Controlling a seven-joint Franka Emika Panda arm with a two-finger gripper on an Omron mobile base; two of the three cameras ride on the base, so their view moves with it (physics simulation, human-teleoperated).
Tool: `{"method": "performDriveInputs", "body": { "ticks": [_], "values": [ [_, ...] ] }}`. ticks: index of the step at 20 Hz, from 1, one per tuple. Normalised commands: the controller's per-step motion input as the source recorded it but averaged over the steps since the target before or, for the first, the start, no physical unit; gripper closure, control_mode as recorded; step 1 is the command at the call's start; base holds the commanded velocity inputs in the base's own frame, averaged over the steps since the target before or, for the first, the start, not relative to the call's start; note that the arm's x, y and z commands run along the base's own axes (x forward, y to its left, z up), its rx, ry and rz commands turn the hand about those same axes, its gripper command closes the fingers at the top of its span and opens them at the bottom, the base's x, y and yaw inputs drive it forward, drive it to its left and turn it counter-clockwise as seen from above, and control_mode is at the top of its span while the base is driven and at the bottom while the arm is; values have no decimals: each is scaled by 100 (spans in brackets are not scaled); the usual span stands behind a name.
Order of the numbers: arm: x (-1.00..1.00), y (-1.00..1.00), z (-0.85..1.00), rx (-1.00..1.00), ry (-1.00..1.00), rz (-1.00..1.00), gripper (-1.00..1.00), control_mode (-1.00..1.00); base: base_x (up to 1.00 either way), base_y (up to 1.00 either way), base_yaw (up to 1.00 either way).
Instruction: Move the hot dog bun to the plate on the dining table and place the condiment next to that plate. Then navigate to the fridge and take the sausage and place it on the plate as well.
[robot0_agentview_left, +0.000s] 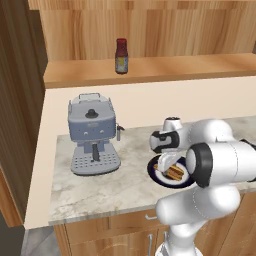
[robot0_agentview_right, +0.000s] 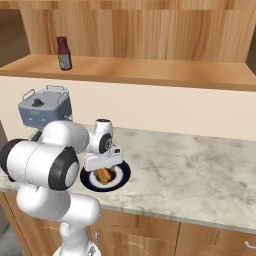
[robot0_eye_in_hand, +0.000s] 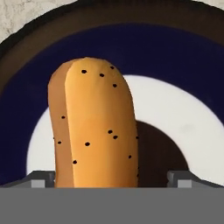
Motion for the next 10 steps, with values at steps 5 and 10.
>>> {"method": "performDriveInputs", "body": {
  "ticks": [5, 10],
  "values": [
    [0, 6, -30, -1, 4, 6, 100, -100, 0, 0, 0],
    [-22, -8, 22, 0, -3, -1, 100, -100, 0, 0, 0]
  ]
}}
